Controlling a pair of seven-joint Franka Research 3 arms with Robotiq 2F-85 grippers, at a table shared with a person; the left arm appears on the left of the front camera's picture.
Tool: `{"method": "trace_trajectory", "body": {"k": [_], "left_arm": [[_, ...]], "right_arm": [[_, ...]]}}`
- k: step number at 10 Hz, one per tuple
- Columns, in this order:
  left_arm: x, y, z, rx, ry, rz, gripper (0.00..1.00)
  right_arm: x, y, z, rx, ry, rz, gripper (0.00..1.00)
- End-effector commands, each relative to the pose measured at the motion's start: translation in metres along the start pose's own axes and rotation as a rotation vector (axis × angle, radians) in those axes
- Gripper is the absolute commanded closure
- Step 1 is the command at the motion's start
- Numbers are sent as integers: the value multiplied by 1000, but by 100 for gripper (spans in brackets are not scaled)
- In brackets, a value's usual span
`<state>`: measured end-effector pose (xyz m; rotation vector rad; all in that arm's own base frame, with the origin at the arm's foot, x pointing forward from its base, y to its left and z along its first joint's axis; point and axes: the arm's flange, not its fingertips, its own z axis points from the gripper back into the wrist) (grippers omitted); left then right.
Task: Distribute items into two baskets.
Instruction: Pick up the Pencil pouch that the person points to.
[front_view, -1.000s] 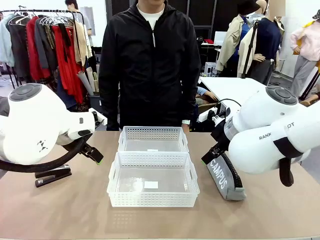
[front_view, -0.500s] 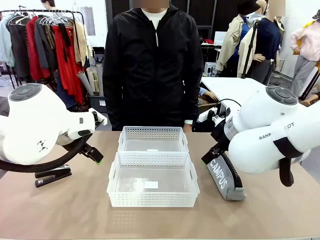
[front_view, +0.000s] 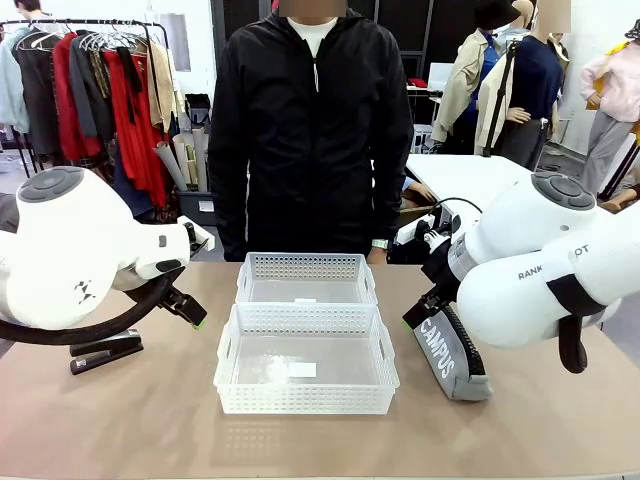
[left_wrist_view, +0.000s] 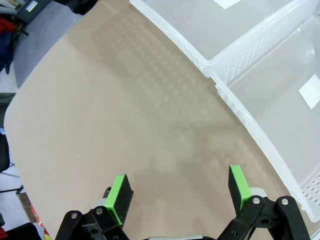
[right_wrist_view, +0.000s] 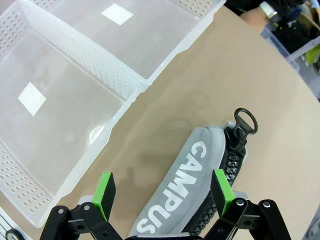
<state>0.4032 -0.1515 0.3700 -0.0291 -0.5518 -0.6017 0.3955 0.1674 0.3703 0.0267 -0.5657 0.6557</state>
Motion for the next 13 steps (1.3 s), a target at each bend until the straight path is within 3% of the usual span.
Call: {"method": "trace_trajectory", "body": {"k": [1,5,7,9,13], "left_arm": [[1,1,5,-1,-3,-2,0],[16,34,21,-72,23,19,0],[28,71,34,-147,45,65,0],[39,114,41,-207,86,99,0],[52,183,63,-469,118,184,0]], "right_arm": [[0,0,0,0,0,0,0],[19,-34,8,75,9,-22,0],[32,-70,9,154,48,-41,0],[45,-111,5,276,102,-67,0],[52,-173,16,550,152,-173,0]]}}
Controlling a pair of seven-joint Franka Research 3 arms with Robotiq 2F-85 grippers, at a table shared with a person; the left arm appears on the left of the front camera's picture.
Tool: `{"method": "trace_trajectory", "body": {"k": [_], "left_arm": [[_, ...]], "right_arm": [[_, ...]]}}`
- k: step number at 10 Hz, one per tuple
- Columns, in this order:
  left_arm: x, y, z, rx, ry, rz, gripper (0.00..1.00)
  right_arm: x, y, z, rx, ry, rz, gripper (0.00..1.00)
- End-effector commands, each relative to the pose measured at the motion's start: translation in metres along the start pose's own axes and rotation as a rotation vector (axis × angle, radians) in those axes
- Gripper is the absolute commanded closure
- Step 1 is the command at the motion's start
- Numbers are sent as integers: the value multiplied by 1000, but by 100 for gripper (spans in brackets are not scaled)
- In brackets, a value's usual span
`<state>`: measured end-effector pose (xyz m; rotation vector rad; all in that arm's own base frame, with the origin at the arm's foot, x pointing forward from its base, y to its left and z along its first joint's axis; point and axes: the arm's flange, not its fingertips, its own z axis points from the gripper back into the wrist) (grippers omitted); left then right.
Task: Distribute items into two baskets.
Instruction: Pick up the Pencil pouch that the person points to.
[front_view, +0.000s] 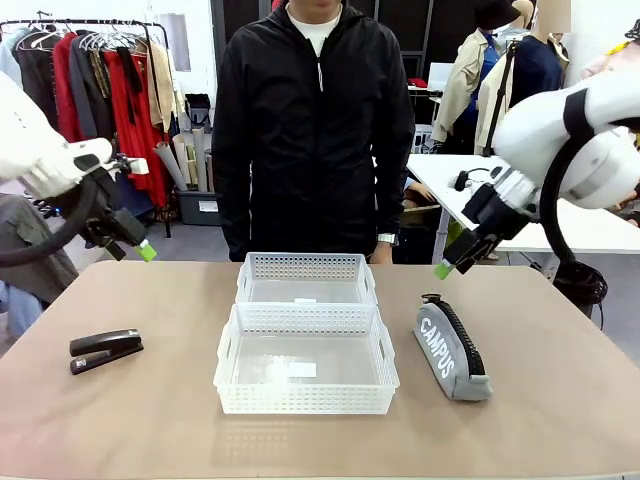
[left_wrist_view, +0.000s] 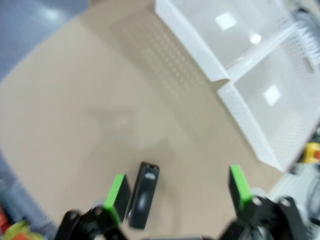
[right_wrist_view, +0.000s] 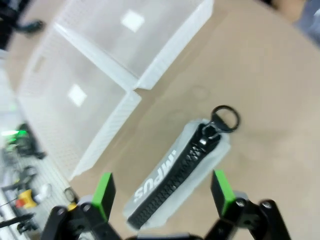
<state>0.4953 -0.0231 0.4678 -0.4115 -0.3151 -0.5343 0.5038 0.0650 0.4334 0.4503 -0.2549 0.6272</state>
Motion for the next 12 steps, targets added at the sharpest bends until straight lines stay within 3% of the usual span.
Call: {"method": "trace_trajectory", "body": {"k": [1,2,5,12], "left_arm": [[11,22,21,-122,1,51,0],[9,38,35,-191,-11,89,0],[-15,64,71,-244,-97,145,0],[-91,124,149,-240,-325,270,0]], "right_arm": [[8,-34,14,168,-7,-50,0],[4,-51,24,237,-30,-81,0],[-24,-86,62,394,-151,-168,0],[-111,-137,119,518,-381,-238,0]]}}
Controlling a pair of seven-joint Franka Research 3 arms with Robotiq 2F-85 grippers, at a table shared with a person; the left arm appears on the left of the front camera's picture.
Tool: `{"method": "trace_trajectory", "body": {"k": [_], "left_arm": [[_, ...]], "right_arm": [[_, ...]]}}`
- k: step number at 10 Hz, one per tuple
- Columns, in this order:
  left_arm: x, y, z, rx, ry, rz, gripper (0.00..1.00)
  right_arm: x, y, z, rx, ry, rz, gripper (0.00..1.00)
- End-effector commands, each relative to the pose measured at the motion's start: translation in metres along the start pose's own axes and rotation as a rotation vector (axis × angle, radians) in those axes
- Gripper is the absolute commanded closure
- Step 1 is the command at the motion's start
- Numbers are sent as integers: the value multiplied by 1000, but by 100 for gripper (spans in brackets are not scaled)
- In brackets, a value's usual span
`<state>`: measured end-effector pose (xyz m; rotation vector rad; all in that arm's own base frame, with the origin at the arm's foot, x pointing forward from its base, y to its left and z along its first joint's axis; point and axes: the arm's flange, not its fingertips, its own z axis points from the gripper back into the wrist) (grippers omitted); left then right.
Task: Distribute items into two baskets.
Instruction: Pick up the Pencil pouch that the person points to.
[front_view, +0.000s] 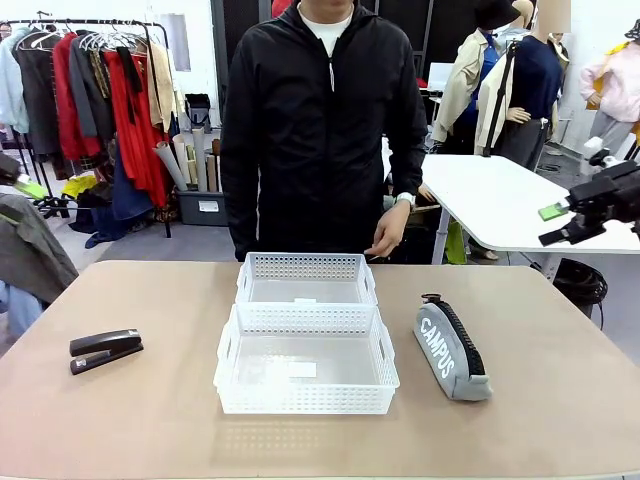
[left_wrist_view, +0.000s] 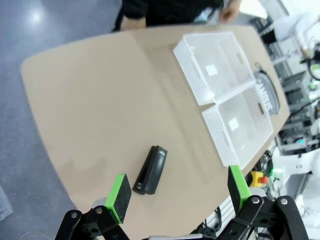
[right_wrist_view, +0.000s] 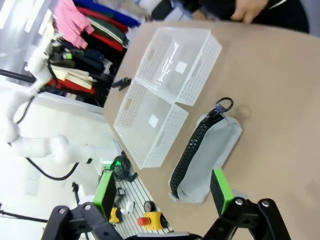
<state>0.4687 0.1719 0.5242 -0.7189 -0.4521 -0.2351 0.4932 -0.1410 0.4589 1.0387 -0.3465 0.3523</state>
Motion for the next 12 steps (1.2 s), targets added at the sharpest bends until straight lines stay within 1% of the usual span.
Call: {"method": "trace_trajectory", "body": {"k": [1,4,8,12], "left_arm": [[-13,10,23,-44,-77,-5,0],[-26,25,47,-54,-123,11,0],[-21,30,46,-73,-175,-3,0],[-23,18,50,-60,-194,-42,0]], "right_arm": [[-13,-14,13,66,-75,12,0],[-30,-29,38,95,-144,-18,0],[-42,-13,58,119,-197,24,0],[-49,2,64,94,-196,66,0]]}}
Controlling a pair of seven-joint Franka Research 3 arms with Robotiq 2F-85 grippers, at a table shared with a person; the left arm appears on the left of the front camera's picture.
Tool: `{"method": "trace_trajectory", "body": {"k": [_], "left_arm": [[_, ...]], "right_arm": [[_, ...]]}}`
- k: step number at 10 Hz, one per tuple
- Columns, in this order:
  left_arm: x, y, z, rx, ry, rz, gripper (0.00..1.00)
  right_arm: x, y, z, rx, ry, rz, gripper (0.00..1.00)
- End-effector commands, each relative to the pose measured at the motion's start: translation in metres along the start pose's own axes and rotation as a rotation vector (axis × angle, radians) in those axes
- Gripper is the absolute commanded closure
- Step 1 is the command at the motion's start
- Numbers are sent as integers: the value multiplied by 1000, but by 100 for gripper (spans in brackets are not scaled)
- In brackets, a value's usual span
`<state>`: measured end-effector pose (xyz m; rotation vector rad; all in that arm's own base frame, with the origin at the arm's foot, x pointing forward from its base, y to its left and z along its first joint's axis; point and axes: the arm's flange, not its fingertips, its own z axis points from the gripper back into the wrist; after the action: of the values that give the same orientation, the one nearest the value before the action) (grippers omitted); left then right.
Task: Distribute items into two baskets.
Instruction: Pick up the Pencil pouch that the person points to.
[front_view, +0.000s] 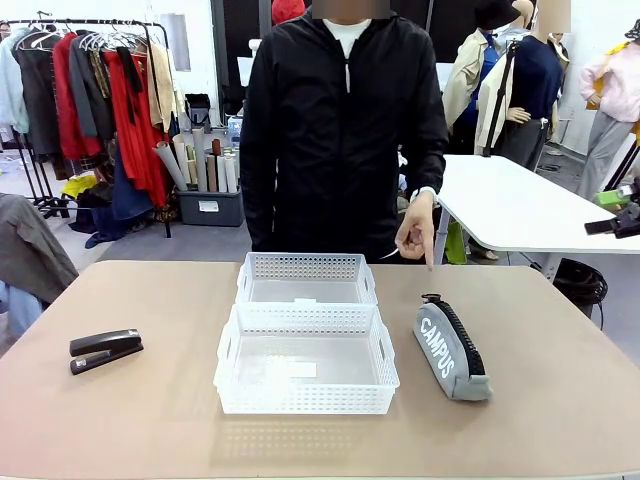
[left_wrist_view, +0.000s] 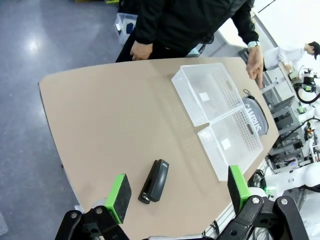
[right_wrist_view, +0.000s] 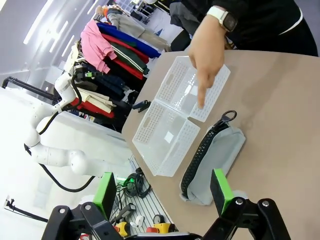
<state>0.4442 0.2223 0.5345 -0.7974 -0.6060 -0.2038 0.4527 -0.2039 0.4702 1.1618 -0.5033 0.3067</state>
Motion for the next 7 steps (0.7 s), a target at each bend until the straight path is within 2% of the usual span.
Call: {"method": "trace_trajectory", "body": {"k": [1,5,7], "left_arm": [[-3,-7,2,2,-29,-33,0],[1,-13,-7,5,-1,-46,0],[4,-11,1,2,-5,-25,0]], "right_arm": [[-11,8,-1,2,-20,45,0],[-9,11,-8,-31,-1,61,0],[-5,9,-1,4,-2,19,0]]}}
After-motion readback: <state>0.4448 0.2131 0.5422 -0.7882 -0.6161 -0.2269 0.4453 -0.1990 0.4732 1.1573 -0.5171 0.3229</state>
